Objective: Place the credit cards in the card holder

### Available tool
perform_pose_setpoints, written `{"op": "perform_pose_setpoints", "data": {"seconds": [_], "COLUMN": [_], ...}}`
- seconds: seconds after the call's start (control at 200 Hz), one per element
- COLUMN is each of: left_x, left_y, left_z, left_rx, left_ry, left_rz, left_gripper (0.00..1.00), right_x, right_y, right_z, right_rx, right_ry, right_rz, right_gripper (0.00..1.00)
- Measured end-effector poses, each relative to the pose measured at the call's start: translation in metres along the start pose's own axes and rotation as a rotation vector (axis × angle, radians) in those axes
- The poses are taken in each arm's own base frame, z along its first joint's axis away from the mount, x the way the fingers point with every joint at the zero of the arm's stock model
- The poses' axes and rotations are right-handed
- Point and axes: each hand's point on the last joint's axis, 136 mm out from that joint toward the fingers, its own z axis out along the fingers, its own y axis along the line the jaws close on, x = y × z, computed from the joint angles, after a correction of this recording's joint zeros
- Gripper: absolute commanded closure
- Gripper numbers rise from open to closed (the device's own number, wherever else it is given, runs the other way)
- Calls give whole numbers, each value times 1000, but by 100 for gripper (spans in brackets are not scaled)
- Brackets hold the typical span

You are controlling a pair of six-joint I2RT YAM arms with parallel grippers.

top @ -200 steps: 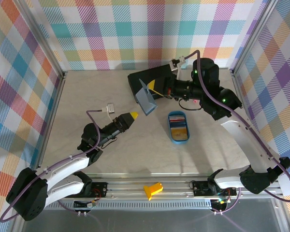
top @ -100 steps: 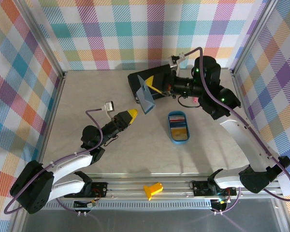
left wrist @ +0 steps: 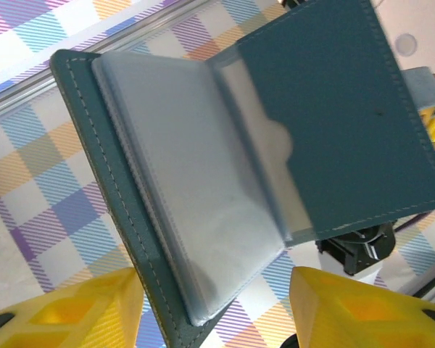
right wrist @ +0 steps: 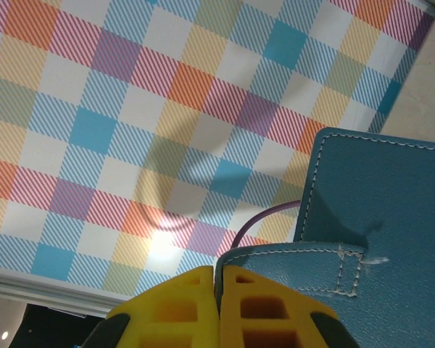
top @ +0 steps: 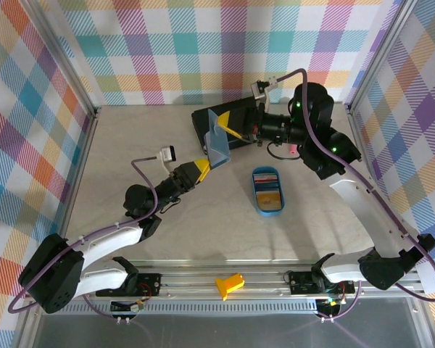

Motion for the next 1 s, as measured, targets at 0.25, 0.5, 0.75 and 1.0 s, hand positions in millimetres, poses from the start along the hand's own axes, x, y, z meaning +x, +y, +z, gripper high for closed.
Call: {"op": "perform_pose_setpoints", "data": {"seconds": [0.25, 0.5, 0.75, 1.0], "left_x": [-2, -5, -5, -5], "left_y": [-7, -25, -27, -27], "left_z": [1, -2, -2, -2], "left_rx": [17, 58, 62, 62], "left_ry": [-5, -17, -20, -20], "left_rz": [-8, 8, 9, 17], "left_gripper": [59, 69, 73, 83], "right_x": [0, -1, 0, 0], "right_y": [3, 5, 4, 3], "right_z": [-2, -4, -3, -2], "right_rx": [-7, -7, -10, -19], "right_ry": [-3, -12, -12, -9], "right_rz": [-4, -8, -9, -15], "right_gripper": [100, 100, 100, 100]}}
